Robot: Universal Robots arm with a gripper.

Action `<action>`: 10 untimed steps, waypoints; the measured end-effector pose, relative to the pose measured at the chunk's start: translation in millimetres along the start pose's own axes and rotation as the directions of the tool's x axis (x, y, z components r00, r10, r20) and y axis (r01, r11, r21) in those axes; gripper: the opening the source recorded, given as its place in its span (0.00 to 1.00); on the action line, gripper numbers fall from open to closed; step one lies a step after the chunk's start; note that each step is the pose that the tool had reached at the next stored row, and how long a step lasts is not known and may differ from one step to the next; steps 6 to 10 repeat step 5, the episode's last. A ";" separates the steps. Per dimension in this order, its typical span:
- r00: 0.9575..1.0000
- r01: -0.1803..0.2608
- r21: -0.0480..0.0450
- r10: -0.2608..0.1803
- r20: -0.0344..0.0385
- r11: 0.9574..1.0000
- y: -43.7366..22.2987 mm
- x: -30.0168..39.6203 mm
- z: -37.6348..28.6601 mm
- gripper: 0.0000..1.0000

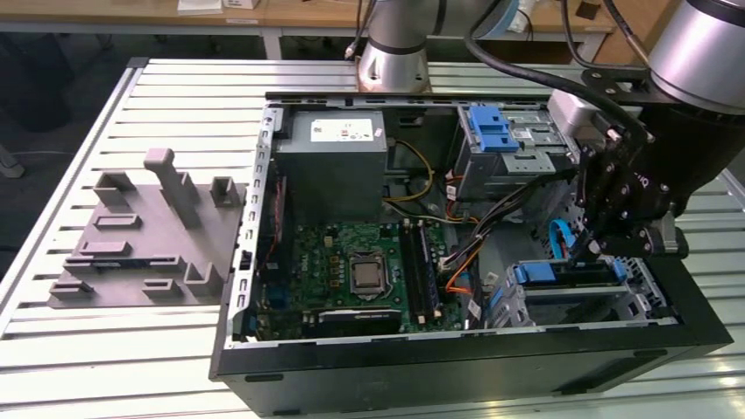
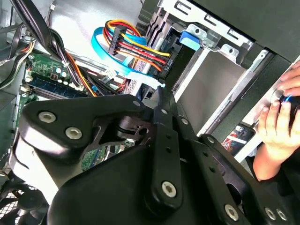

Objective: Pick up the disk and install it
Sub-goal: 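Insert the second disk wire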

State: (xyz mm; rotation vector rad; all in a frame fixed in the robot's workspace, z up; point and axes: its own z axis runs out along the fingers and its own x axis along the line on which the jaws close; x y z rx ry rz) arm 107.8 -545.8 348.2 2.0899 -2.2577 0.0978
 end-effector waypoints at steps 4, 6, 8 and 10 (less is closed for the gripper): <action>1.000 0.000 0.000 0.000 0.000 1.000 0.0 0.0 0.0 0.11; 1.000 0.000 0.000 0.000 0.000 1.000 0.0 0.0 0.0 0.11; 1.000 0.000 0.000 0.000 0.000 1.000 0.0 0.0 0.0 0.11; 1.000 0.000 0.000 0.000 0.000 1.000 0.0 0.0 0.0 0.11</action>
